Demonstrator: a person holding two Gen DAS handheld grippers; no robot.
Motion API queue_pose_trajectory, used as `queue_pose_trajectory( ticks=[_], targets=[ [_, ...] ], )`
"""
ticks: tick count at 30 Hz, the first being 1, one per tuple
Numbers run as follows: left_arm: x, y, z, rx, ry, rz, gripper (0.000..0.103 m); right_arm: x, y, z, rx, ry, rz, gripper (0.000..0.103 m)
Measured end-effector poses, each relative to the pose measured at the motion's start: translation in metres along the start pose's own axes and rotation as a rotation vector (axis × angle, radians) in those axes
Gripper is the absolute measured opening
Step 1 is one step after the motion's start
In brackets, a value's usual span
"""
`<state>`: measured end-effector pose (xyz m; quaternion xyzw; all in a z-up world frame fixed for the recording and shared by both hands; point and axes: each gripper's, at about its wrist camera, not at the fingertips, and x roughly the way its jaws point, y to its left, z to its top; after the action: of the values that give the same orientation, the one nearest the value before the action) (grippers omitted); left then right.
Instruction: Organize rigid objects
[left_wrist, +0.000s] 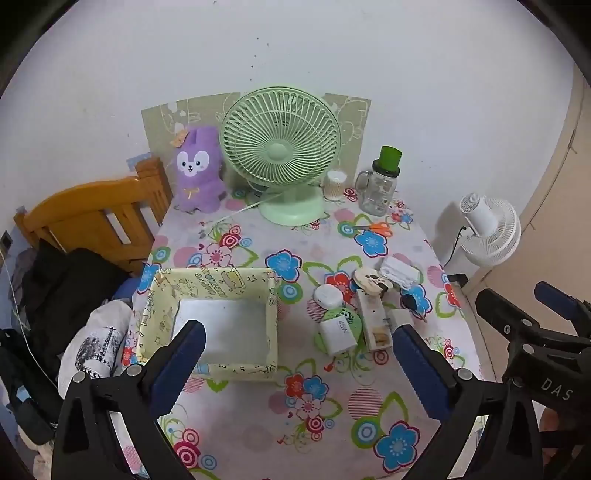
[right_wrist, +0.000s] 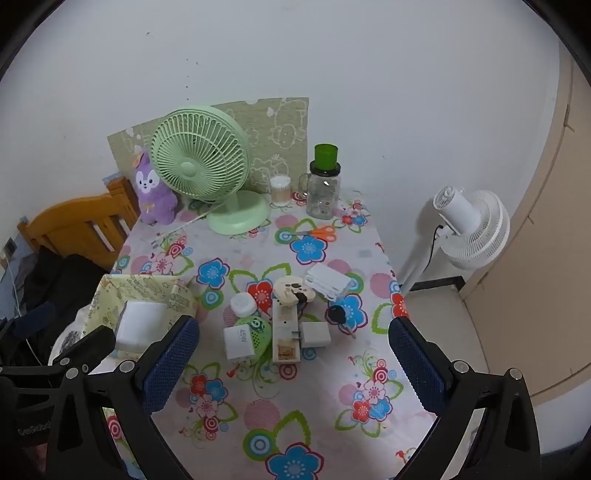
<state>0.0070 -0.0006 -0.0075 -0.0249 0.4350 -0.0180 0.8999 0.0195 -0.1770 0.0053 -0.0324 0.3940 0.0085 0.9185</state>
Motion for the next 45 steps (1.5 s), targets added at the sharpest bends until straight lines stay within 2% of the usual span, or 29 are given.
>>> queue_pose_trajectory(
  ticks=[12, 25, 45],
  targets=[
    [-0.003, -0.002, 0.000, 0.006, -0.014, 0.037, 0.102, -0.001, -0.002, -0.001, 0.002, -0.004, 0.003, 0.103],
    [-0.008, -0.004, 0.003, 0.000, -0.030, 0.007, 0.101, -0.002, -0.001, 0.003, -0.002, -0.009, 0.004, 0.103],
    [-0.011, -0.002, 0.000, 0.027, -0.044, 0.056, 0.101, -0.004, 0.002, -0.001, -0.013, -0.010, 0.012, 0.103]
  ],
)
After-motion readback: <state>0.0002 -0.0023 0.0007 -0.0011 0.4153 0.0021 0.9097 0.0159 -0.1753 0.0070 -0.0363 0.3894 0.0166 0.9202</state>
